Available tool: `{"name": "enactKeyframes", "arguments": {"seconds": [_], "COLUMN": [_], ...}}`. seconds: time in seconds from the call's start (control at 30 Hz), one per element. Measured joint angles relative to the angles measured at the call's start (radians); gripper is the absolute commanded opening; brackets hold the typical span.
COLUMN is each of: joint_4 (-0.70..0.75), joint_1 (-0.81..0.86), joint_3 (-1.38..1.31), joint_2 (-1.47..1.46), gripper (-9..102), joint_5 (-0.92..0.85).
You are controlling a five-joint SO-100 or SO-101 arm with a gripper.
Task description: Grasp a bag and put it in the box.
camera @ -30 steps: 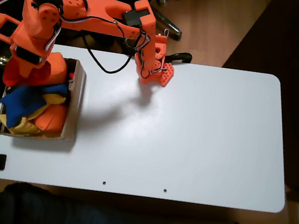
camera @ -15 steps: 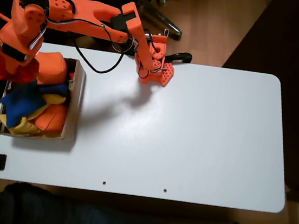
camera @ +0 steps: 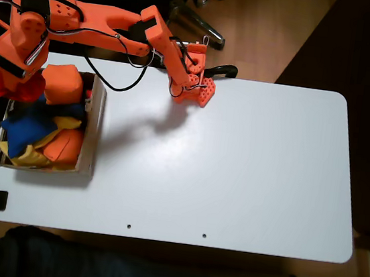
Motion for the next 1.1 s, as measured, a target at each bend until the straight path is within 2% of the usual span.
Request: {"name": "enactKeyframes", "arguments": {"seconds": [0.37,0.83,1.1], "joint_4": [0.0,0.0,0.032], "joint_1": [0.003,0.015,0.021], "joint_3": [-0.083,-0.295,-0.308], "joint_2": [-0.078,-0.216,-0.238], "gripper": [8,8,8], "joint_5": [-0.074,-0.078,-0.137]}}
